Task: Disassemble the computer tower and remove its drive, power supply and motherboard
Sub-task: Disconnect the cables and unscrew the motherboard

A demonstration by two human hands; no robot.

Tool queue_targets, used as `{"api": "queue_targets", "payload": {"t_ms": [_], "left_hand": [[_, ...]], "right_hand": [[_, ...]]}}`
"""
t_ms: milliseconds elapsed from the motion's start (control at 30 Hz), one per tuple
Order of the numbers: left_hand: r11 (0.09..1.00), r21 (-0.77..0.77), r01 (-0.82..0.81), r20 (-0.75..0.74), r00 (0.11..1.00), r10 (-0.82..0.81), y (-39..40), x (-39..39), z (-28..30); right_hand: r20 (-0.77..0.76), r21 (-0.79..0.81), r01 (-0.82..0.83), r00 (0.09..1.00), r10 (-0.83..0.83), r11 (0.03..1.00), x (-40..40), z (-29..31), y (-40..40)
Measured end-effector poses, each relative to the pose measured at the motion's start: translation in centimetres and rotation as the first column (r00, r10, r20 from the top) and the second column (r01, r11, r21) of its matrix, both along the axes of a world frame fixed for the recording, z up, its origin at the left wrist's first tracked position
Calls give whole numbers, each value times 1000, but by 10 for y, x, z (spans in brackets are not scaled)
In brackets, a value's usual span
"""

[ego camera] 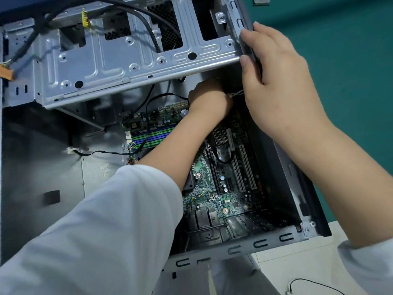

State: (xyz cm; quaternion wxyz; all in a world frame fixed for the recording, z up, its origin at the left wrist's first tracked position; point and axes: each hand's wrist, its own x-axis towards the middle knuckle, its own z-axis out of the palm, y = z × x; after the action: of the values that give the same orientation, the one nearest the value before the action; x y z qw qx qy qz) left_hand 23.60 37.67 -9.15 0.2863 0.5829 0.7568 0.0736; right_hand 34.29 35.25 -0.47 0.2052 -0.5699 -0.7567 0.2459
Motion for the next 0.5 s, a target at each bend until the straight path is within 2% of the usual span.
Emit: {"api": "queue_targets", "payload": {"t_ms": [100, 300, 400, 500], "left_hand": [[997, 12, -70, 48, 996, 70, -4, 3, 0], [977, 81, -196, 6, 981, 196, -7, 6, -1], [951, 77, -301, 47, 953, 298, -7, 8, 3], [947, 113, -302, 61, 953, 297, -10, 11, 2]], "right_hand": [[6, 4, 1, 1000, -1, 1000, 0, 0, 0], [22, 9, -2, 1000, 2, 1000, -2, 0, 1], [11, 6, 2, 1000, -2, 1000, -2, 0, 0], [-5, 8, 7, 1000, -7, 1000, -1, 0, 0]]}}
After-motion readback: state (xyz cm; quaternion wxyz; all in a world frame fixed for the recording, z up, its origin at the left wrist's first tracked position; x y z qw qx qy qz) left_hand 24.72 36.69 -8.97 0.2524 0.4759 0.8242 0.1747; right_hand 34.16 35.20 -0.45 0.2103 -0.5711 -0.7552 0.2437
